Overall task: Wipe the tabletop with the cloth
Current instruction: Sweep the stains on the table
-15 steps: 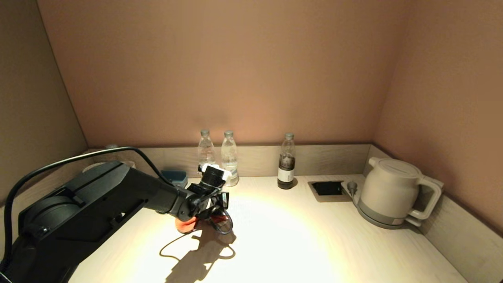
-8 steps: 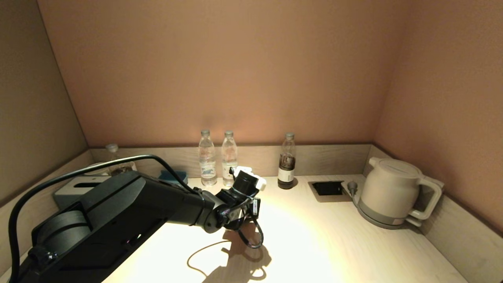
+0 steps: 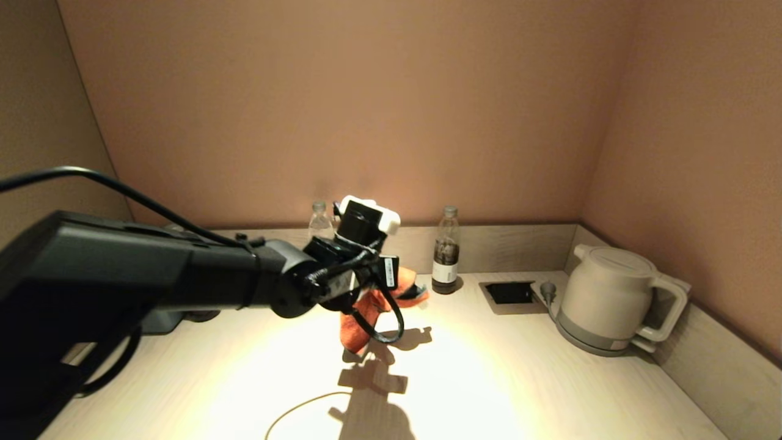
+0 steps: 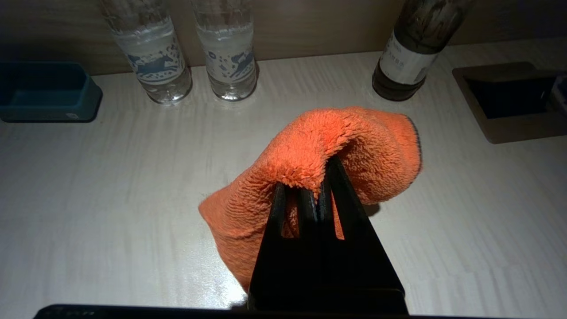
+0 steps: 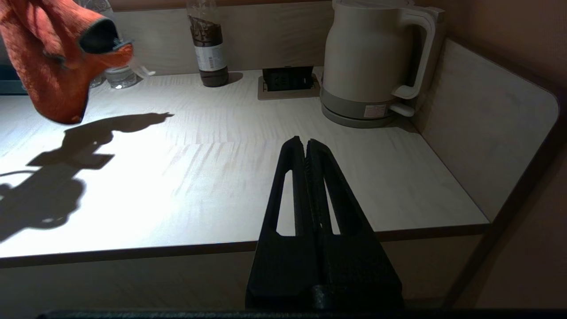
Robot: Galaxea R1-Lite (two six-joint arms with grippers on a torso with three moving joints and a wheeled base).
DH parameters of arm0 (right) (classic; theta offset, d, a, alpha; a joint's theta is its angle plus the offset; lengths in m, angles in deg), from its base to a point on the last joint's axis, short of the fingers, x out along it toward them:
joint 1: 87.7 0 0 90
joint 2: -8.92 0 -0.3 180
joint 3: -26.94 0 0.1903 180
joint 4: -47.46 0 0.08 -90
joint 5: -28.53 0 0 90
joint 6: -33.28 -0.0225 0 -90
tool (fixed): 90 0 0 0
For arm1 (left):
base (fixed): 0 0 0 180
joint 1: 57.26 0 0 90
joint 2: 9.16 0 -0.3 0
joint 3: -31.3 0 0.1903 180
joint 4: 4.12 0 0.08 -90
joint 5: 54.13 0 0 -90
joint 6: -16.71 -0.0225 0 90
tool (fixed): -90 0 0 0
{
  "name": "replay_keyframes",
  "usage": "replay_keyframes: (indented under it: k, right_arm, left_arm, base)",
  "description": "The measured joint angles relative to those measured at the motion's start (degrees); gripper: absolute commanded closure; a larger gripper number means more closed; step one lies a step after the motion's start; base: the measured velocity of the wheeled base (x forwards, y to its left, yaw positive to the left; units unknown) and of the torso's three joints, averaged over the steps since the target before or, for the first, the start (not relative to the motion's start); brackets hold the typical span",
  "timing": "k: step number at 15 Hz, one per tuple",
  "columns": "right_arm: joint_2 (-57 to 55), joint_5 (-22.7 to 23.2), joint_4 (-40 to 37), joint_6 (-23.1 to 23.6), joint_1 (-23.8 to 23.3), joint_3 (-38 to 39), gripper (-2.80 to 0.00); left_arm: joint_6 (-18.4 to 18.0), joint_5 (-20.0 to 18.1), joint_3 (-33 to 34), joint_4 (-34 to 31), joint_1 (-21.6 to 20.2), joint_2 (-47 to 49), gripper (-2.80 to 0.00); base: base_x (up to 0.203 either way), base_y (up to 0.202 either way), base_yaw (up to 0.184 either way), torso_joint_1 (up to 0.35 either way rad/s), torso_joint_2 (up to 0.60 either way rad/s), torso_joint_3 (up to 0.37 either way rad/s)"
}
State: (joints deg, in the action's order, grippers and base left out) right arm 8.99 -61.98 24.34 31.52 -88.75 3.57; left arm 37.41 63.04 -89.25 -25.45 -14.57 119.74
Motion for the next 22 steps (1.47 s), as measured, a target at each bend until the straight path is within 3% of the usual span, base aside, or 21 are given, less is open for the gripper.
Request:
replay_keyframes:
  k: [4,9,11,13,16,19,22]
  right_arm:
    - [0.0,0.0,0.0,0.0,0.0,0.0,0.00]
    - [0.0,0.0,0.0,0.0,0.0,0.0,0.00]
    - [0.0,0.0,0.0,0.0,0.0,0.0,0.00]
    - [0.0,0.0,0.0,0.0,0.0,0.0,0.00]
    - [0.0,0.0,0.0,0.0,0.0,0.0,0.00]
    - [0.0,0.0,0.0,0.0,0.0,0.0,0.00]
    - [0.0,0.0,0.0,0.0,0.0,0.0,0.00]
  left_arm:
    - [-0.1,0.4,0.8,-5.6,-3.1,-10.4,0.00]
    - [0.0,1.8,7.8,-16.3,-5.2,-20.8,0.00]
    - [1.5,1.5,9.1,-20.1,-5.9,-22.7,0.00]
    - [4.5,0.4,10.8,-28.4,-6.9,-24.3,0.00]
    - [5.3,-3.7,16.0,-35.4,-7.9,-26.2,0.00]
    - [5.6,-8.9,21.8,-35.6,-8.1,-27.3,0.00]
    - [8.8,-16.1,25.5,-35.8,-8.1,-27.1,0.00]
  base:
    - [0.000,0.000,0.000,0.000,0.00,0.000]
    - [0.000,0.000,0.000,0.000,0.00,0.000]
    - [0.000,0.000,0.000,0.000,0.00,0.000]
    - [0.000,0.000,0.000,0.000,0.00,0.000]
    - [0.000,0.000,0.000,0.000,0.00,0.000]
    - [0.000,0.000,0.000,0.000,0.00,0.000]
    - [0.000,0.000,0.000,0.000,0.00,0.000]
